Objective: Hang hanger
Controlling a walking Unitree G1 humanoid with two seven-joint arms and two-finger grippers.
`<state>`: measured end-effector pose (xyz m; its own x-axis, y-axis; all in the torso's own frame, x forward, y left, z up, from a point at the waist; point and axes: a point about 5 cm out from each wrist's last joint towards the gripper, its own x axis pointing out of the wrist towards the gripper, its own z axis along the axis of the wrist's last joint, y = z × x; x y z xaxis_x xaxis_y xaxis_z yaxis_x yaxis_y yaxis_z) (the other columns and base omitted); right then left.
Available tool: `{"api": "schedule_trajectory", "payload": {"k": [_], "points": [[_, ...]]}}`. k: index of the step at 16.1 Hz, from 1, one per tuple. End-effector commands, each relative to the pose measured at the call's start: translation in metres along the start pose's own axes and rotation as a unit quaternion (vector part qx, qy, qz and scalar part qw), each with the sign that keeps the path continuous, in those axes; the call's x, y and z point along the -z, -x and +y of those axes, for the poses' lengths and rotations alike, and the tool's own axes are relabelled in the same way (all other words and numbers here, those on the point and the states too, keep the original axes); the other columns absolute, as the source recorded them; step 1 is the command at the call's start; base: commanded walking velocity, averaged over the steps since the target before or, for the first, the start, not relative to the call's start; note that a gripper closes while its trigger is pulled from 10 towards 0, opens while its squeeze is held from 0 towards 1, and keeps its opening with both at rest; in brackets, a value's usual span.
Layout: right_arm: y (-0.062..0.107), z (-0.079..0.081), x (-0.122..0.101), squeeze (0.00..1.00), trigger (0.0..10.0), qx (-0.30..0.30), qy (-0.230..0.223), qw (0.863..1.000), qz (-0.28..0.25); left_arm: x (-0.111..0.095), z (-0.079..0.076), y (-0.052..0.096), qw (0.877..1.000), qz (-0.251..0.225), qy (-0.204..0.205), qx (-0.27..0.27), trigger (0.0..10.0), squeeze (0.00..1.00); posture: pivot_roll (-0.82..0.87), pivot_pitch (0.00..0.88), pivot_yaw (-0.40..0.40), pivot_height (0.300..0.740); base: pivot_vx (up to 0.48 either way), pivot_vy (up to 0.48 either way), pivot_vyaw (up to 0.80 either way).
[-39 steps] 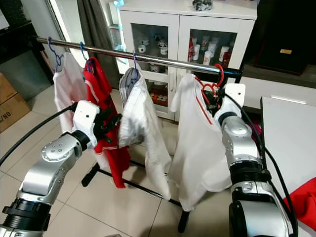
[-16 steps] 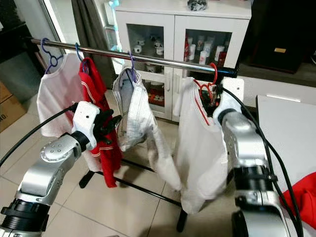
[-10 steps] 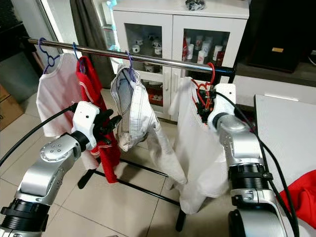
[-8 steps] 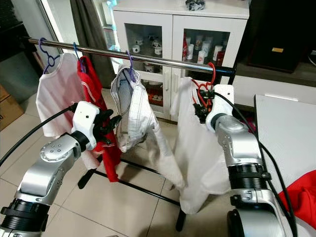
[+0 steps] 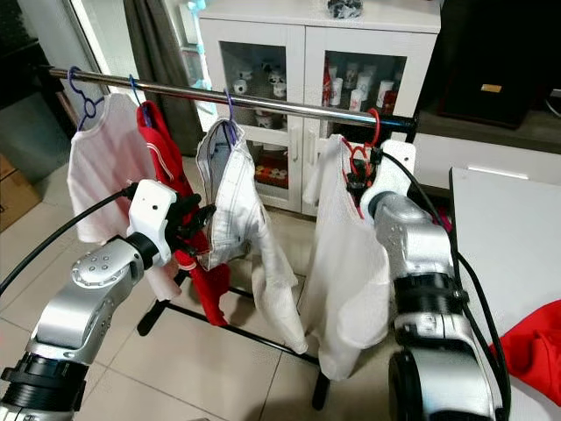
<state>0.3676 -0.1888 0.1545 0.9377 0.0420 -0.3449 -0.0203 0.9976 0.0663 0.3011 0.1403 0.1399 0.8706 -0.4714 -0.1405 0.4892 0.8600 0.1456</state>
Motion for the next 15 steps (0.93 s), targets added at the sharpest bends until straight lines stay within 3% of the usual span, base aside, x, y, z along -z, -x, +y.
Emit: {"api": "schedule_trajectory", "payload": {"k": [1, 6, 9, 12, 15], "points": [[-0.003, 0.007, -0.011, 0.0, 2.8, -0.005, 0.002, 1.0, -0.022, -0.003, 0.004, 0.002, 1.0, -0.003, -0.005, -0.007, 10.0, 0.0, 0.04, 0.0, 0.051, 0.74, 0.0, 0.0, 0.0], [-0.006, 0.008, -0.011, 0.0, 0.0, -0.001, 0.0, 1.0, -0.022, -0.003, 0.005, 0.003, 1.0, -0.003, -0.006, -0.007, 10.0, 0.0, 0.04, 0.0, 0.053, 0.74, 0.0, 0.0, 0.0], [-0.007, 0.008, -0.01, 0.0, 0.0, -0.001, 0.002, 1.0, -0.02, -0.002, 0.003, 0.002, 1.0, -0.002, -0.006, 0.001, 10.0, 0.0, 0.04, 0.0, 0.054, 0.74, 0.0, 0.0, 0.0], [-0.008, 0.008, -0.009, 0.0, 0.0, -0.002, 0.005, 1.0, -0.021, -0.007, -0.01, 0.004, 0.998, -0.022, 0.007, 0.063, 10.0, 0.0, 0.04, 0.0, 0.056, 0.74, 0.0, 0.0, 0.0], [-0.008, 0.008, -0.009, 0.0, 0.0, -0.004, 0.008, 1.0, -0.025, -0.009, -0.029, 0.013, 0.984, -0.038, 0.041, 0.172, 10.0, 0.0, 0.04, 0.0, 0.061, 0.74, 0.0, 0.0, 0.0]]}}
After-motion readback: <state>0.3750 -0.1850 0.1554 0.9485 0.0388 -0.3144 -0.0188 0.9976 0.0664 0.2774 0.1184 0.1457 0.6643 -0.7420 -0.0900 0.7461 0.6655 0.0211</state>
